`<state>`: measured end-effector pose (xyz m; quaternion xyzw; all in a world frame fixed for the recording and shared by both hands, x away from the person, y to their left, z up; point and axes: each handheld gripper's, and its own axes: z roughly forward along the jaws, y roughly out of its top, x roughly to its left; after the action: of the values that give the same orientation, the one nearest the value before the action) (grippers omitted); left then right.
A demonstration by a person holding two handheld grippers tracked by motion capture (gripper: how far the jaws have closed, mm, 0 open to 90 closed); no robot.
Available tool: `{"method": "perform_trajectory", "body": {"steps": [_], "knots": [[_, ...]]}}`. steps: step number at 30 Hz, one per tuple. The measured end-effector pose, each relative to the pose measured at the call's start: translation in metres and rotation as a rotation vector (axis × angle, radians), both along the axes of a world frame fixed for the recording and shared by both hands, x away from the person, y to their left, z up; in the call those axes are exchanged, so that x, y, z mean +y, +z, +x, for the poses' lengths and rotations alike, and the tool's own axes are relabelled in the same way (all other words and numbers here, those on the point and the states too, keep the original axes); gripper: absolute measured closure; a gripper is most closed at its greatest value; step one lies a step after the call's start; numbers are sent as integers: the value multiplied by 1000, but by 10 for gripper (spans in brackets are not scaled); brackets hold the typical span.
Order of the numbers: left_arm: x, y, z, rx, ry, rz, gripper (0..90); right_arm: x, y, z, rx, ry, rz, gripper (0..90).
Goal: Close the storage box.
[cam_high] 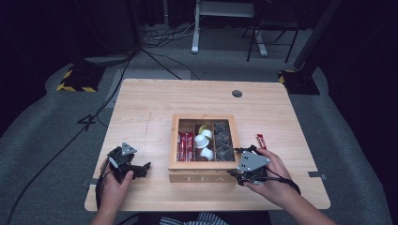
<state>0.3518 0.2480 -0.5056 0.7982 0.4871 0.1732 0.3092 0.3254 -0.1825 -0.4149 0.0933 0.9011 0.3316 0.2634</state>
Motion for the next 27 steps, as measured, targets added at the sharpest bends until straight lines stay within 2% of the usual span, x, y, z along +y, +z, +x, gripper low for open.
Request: {"method": "perform_trajectory", "body": {"steps": [6,16,20,27], "knots": [[0,0,0,0,0,0,0,1,-4,-1,1,6,-12,269],[0,0,0,0,0,0,0,-1,-4,-1,20,8,1,269],[0,0,0,0,0,0,0,-1,-4,-1,49,9,8,272],[0,0,0,0,0,0,0,-1,-4,-2,44,8,7,277]]}}
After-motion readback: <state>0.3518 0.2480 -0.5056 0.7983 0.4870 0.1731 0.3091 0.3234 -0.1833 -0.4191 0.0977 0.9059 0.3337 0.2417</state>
